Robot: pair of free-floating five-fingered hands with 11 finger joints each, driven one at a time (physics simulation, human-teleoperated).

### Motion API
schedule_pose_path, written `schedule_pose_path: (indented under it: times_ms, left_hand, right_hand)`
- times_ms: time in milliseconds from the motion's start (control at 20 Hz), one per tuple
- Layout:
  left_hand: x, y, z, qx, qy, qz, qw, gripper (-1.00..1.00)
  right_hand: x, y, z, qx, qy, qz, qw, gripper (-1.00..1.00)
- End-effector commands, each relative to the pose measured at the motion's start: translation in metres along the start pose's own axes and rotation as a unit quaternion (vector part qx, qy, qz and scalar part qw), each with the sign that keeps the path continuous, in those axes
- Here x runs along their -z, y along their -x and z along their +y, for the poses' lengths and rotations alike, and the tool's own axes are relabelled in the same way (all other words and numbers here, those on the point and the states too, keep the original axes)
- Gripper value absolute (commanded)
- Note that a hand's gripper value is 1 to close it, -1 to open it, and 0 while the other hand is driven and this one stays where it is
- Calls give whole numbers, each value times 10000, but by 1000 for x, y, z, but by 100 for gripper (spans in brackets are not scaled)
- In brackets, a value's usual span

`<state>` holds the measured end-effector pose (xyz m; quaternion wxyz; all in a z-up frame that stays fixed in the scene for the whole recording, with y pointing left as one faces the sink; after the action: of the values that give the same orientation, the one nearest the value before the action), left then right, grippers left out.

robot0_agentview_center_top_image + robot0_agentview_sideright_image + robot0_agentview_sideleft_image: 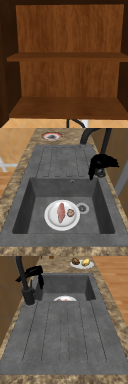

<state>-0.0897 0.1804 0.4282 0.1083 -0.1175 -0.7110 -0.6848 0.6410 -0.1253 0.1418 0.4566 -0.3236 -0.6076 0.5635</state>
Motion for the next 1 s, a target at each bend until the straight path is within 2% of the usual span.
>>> schedule_pose_path:
  times_ms: [0,450,600,800,850,950]
  left_hand:
    - [0,0,0,0,0,0,10000,0]
    - [0,0,0,0,0,0,10000,0]
    - [0,0,0,0,0,0,10000,0]
    - [0,0,0,0,0,0,10000,0]
    - [0,0,0,0,0,0,10000,0]
    - [0,0,0,0,0,0,10000,0]
  right_hand:
    - [16,7,4,162,-502,36,9986,-100]
    - [5,10,-7,340,-413,-188,9984,-100]
    - [7,16,-9,481,-639,-158,9967,-100]
    - [8,18,-5,513,-781,-276,9952,-100]
    - [4,17,-5,495,-730,-317,9956,100]
    - [1,18,-5,447,-513,-402,9969,100]
